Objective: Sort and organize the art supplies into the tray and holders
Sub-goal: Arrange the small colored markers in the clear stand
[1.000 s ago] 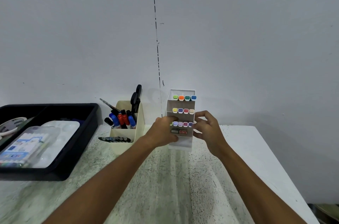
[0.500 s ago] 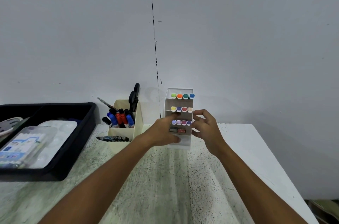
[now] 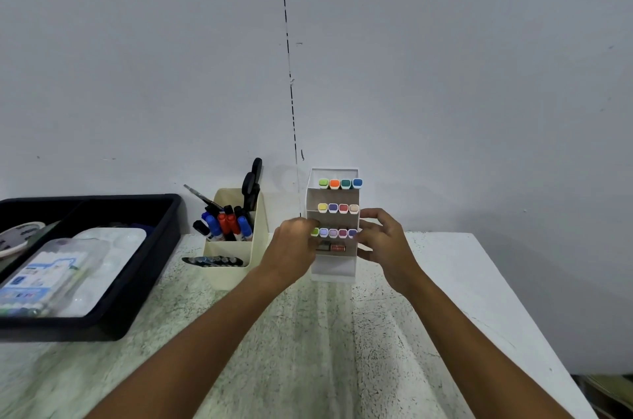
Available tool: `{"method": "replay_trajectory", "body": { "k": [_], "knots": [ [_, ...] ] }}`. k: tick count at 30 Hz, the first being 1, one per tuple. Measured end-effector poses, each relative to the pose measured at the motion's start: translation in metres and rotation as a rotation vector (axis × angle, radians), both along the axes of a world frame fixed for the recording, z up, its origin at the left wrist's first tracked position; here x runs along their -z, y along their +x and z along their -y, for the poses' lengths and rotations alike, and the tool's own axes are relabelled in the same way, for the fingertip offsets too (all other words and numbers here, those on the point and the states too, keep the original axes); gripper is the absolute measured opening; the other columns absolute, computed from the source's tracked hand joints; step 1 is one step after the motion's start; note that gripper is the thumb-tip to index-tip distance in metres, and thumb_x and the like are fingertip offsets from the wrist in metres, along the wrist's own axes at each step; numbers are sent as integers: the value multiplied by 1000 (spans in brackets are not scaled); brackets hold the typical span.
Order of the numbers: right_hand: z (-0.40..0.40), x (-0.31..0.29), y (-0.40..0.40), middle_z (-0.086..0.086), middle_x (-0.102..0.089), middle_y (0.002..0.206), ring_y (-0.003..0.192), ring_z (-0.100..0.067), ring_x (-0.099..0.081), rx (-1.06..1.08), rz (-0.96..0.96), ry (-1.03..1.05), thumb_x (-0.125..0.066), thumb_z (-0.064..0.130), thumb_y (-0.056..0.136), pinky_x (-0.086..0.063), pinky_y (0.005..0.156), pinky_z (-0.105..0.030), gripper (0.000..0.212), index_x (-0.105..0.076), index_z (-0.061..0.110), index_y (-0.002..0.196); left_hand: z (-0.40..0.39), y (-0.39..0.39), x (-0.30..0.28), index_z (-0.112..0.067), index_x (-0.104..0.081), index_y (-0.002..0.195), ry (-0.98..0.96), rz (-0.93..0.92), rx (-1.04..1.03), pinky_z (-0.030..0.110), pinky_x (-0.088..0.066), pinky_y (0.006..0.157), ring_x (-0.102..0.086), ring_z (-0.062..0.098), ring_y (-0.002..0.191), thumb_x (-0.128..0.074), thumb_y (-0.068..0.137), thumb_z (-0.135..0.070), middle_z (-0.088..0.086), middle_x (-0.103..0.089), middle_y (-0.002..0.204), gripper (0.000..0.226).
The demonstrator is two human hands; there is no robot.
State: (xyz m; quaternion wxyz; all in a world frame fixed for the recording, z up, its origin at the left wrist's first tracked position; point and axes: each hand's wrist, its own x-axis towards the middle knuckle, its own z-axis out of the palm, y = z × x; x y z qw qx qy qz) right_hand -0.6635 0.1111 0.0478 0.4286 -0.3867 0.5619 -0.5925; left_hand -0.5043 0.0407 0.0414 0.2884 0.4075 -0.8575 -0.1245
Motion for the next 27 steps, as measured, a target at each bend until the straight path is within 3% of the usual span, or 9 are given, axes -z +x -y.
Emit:
{"method": "replay_trajectory", "body": {
  "k": [9,14,18,27],
  "knots": [
    [-1,-2,3,-7,-72,101,80,-16,-66,-11,20,-10,-49,-9,87,-52,57,-21,26,-54,10,103,4,2,-7,-8,-72,104,63,33,18,22,-39,69,-61,26,86,-63,89,-13,13,-69,100,17],
    [-1,-3,4,-6,-72,101,81,-17,-65,25,7,12,-50,-8,85,-50,58,-23,28,-55,10,107,8,2,-10,-5,-57,122,48,248,67,32,-49,79,-59,30,97,-56,88,-7,16,-64,110,33],
    [0,-2,5,-6,-72,103,85,-20,-65,37,-9,21,-51,-5,87,-49,61,-26,28,-56,11,108,4,-3,-8,-4,-50,126,77,358,26,31,-47,81,-58,33,101,-57,89,-6,19,-60,115,38],
    [1,0,3,-8,-71,105,87,-21,-67,5,13,3,-50,-7,88,-53,58,-22,29,-57,8,112,0,-10,-9,-8,-52,119,315,186,-29,27,-49,71,-60,29,97,-61,73,5,13,-62,114,49]
  ]
}}
